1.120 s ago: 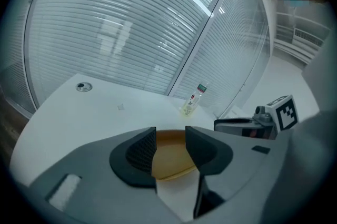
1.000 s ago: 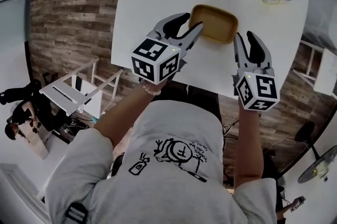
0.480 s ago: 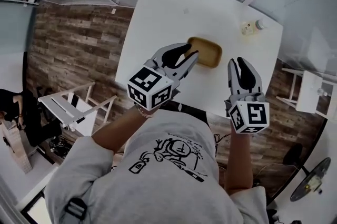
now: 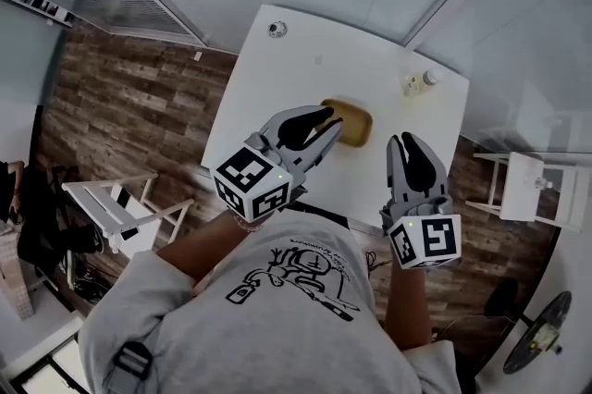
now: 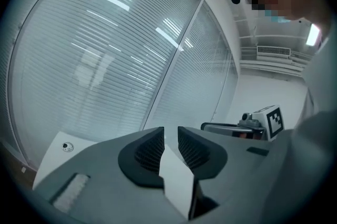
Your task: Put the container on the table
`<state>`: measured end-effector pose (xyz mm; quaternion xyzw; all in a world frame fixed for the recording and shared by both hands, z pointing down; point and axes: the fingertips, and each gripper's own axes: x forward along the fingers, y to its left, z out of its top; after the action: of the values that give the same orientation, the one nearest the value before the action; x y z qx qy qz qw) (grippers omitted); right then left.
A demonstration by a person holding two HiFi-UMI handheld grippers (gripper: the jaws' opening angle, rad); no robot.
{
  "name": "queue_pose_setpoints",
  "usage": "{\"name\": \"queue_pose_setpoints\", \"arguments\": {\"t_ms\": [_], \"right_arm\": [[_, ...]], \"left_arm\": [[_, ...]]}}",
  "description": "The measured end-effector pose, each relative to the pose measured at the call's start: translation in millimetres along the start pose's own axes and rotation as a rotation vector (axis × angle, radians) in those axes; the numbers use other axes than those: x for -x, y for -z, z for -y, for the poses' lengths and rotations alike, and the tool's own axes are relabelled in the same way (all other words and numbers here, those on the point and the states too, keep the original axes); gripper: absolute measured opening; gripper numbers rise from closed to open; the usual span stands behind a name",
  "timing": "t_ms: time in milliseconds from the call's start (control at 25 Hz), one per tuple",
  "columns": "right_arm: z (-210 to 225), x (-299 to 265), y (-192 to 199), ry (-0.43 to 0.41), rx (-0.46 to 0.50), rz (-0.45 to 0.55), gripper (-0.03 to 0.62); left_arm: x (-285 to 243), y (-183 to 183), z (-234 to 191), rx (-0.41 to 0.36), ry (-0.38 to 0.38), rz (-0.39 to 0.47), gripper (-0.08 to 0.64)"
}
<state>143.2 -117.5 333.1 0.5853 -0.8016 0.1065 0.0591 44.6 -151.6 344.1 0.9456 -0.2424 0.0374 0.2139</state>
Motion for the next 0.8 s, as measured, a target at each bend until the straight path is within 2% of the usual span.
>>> {"name": "queue_pose_setpoints", "arguments": {"t_ms": [360,800], "right_arm": [[-33.2,31.5,-53.5,-0.038,0.031,0.064,0.058],[-58.7,57.1,-79.3,-0.055,0.078,0.099,0.05]], "left_arm": [[25.4,-39.9,40.2,-0.03,0.064,0.065,0.072],[44.5,-56.2,62.4,-0.065,0.081,0.083,0.072]]}}
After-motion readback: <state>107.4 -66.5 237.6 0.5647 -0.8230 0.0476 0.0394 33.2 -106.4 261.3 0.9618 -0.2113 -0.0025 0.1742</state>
